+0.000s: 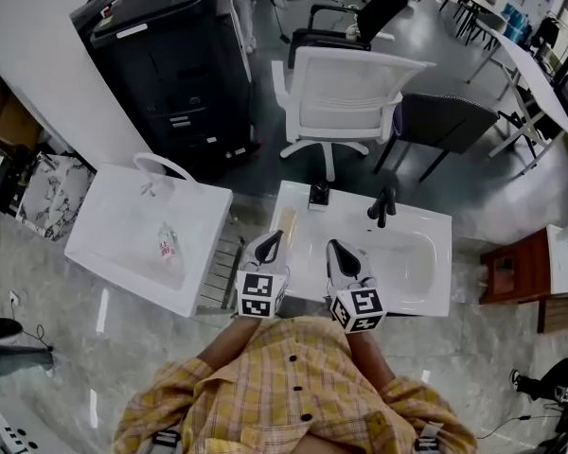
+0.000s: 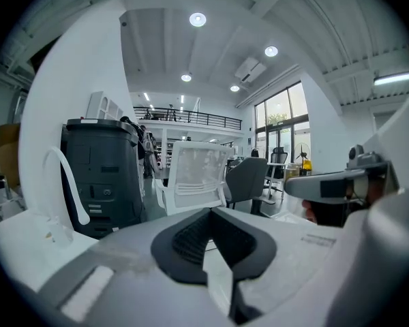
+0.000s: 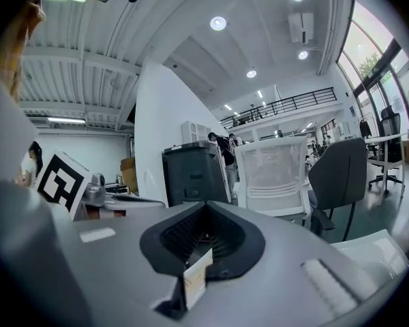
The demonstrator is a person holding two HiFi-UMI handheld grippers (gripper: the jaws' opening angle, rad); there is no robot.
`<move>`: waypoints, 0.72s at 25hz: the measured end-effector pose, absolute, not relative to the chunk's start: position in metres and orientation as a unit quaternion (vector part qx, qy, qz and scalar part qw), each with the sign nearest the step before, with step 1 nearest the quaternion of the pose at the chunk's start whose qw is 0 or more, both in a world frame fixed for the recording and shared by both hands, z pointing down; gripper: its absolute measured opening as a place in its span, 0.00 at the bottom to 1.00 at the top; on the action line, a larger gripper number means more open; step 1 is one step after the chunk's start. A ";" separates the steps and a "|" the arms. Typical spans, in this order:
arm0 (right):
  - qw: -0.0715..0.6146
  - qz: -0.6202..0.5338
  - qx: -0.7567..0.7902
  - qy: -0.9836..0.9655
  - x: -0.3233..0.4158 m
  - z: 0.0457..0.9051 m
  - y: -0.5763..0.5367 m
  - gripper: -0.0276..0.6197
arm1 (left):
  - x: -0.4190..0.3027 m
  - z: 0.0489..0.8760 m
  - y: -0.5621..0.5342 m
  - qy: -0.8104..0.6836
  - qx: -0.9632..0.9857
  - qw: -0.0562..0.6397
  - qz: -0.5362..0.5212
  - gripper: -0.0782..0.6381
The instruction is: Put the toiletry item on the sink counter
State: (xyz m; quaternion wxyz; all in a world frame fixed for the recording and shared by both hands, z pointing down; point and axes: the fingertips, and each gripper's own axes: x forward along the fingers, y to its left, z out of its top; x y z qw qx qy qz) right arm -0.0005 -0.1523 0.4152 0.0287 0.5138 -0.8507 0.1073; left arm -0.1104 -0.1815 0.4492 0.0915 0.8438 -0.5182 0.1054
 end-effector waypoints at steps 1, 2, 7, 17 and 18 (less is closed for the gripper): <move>0.028 0.106 0.513 -0.851 0.000 0.415 -0.152 0.04 | -0.110 0.446 -0.180 -0.520 0.843 0.091 0.101 0.11; 0.028 0.105 0.513 -0.851 0.000 0.415 -0.152 0.04 | -0.110 0.443 -0.178 -0.521 0.843 0.090 0.098 0.11; 0.026 0.096 0.514 -0.852 0.000 0.410 -0.152 0.04 | -0.113 0.432 -0.173 -0.526 0.842 0.073 0.094 0.11; 0.022 0.093 0.516 -0.851 -0.002 0.408 -0.147 0.04 | -0.117 0.428 -0.162 -0.527 0.843 0.068 0.082 0.11; 0.021 0.093 0.516 -0.851 -0.003 0.408 -0.147 0.04 | -0.117 0.427 -0.161 -0.527 0.843 0.069 0.080 0.11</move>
